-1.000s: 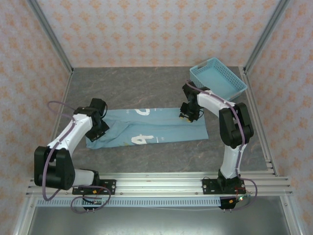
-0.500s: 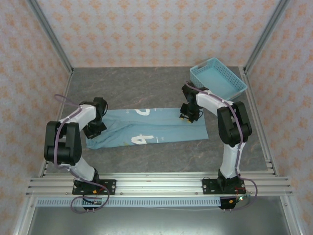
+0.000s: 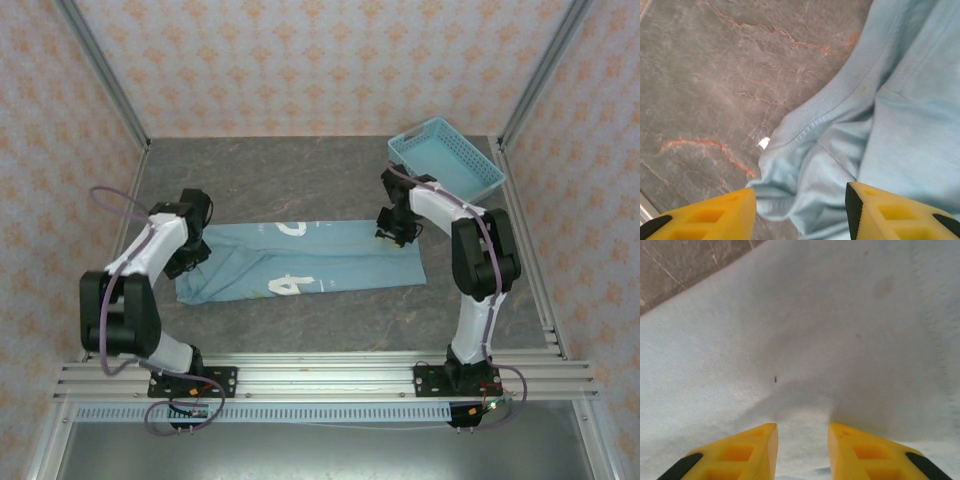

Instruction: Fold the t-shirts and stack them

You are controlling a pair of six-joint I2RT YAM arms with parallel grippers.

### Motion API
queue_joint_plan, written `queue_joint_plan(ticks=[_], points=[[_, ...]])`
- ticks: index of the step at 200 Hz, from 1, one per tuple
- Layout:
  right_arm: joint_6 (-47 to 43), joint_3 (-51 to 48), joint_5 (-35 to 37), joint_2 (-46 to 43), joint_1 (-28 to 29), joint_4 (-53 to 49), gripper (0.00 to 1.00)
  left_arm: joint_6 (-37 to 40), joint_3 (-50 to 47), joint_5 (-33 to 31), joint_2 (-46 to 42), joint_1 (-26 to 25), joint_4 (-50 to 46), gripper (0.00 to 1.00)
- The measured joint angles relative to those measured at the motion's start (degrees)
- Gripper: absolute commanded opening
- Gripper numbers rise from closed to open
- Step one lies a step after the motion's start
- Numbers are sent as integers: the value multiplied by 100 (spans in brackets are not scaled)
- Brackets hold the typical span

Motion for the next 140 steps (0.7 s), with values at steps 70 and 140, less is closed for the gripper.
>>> queue_joint_plan(ticks=[70,140], points=[[-450,162,118,-22,-136,-76,27,-1685,-529,1768,-214,-920,570,33],[-645,555,595,748,-267,-372,23,-1989,181,2085,1851,-933,855,27]])
